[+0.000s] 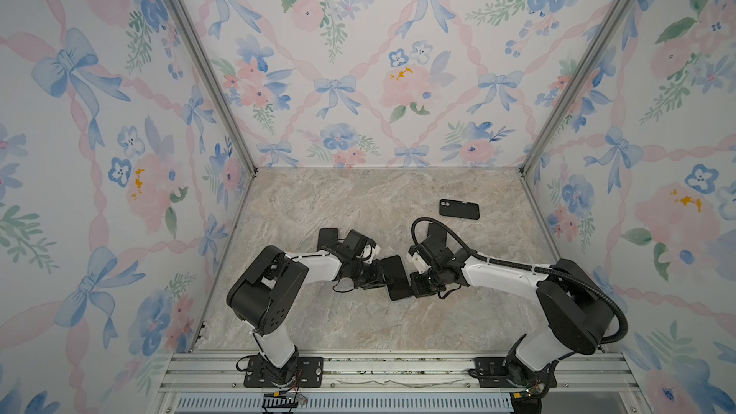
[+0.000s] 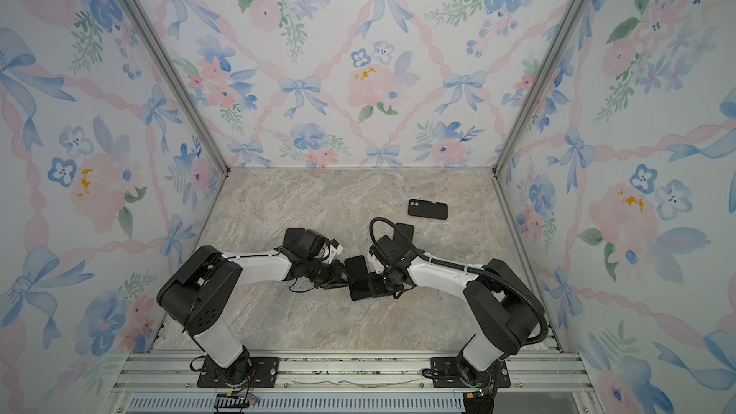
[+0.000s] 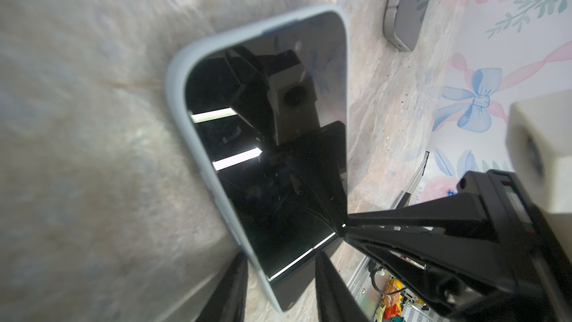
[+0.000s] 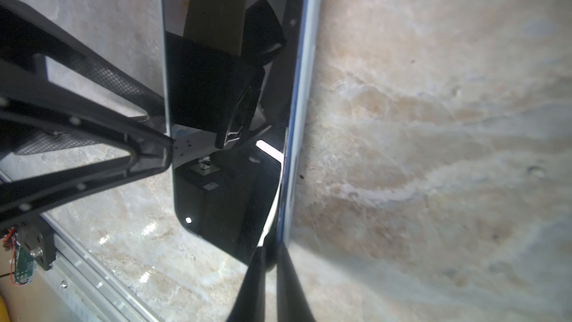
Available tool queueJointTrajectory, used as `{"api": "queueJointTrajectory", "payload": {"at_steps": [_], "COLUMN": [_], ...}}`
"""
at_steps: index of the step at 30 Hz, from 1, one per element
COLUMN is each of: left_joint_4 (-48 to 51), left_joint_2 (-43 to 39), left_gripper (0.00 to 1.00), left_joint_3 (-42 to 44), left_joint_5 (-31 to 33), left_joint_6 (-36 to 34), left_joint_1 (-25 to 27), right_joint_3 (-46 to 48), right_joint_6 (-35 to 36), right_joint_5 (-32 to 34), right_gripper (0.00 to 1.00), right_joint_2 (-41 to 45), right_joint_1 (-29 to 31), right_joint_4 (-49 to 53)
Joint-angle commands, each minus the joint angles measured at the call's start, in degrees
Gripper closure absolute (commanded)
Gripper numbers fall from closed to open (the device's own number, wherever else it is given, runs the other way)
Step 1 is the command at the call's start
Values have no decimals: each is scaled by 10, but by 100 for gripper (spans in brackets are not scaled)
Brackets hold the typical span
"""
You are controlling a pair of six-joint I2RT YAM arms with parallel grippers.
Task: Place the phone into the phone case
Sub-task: 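Squeeze the case rim over the phone edge with both grippers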
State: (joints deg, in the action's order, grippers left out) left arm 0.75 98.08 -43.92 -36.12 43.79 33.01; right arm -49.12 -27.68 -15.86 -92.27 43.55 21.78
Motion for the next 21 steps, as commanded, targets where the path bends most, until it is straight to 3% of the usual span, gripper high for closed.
{"api": "queueJointTrajectory", "payload": {"at_steps": [1,12,21], "left_joint_4": [17,17,-23], "left_joint_2": [17,-12,-36], "left_gripper": [62,62,61], "left_joint_3": [4,13,62], "left_joint_5": [16,15,2], "left_joint_6": [-2,9,46], "left_joint_1": [7,7,19], "right_joint_3": [12,-3,20], "right_joint_6": [-5,-11,-33], "right_joint_5": [-12,21,-3], "right_gripper": [89,85,68], "right_joint_2": [-22,26,23], "right_joint_1": [17,11,-10], "right_joint_4": [-16,23,-30]}}
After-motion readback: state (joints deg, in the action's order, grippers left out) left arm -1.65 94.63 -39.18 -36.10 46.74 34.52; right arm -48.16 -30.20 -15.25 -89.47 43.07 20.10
